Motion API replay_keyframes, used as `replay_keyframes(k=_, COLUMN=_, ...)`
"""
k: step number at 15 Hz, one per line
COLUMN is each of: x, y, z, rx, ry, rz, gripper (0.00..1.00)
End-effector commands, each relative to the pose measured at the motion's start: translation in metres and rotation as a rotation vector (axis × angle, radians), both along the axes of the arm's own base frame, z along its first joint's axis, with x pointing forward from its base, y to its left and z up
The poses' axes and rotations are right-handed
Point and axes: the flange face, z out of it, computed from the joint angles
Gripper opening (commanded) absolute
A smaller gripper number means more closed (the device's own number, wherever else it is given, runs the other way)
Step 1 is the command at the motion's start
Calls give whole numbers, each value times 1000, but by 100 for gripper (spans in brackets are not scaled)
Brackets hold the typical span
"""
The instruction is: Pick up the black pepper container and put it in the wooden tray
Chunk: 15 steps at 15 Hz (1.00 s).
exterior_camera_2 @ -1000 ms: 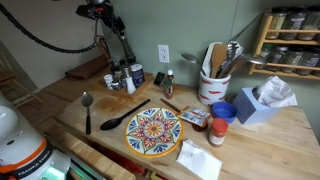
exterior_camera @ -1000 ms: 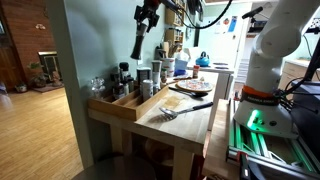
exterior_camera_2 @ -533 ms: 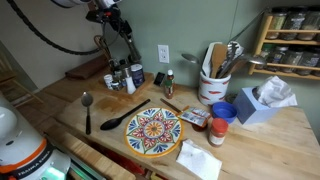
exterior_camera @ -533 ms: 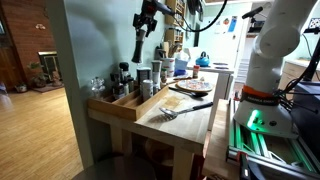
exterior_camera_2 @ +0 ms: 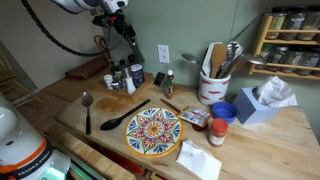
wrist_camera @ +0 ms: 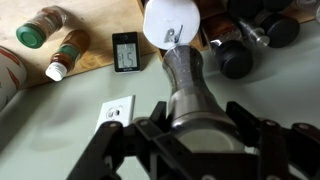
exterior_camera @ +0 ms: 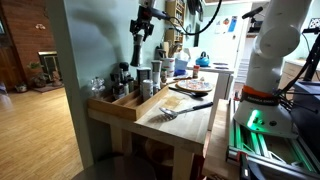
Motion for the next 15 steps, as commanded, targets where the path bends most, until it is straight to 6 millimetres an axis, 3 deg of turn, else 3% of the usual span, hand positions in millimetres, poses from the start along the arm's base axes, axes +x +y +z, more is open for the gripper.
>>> replay_keyframes(k=1, x=12, y=1, z=-1, rx=-3, ry=-21, rz=-23, gripper=39)
replay_keyframes(k=6, x=20, y=0, z=-10, rx=-5, ry=0, rz=-25, gripper=39)
replay_keyframes(k=15, x=32, y=6, z=-46, rx=-36, ry=69, rz=0, gripper=39)
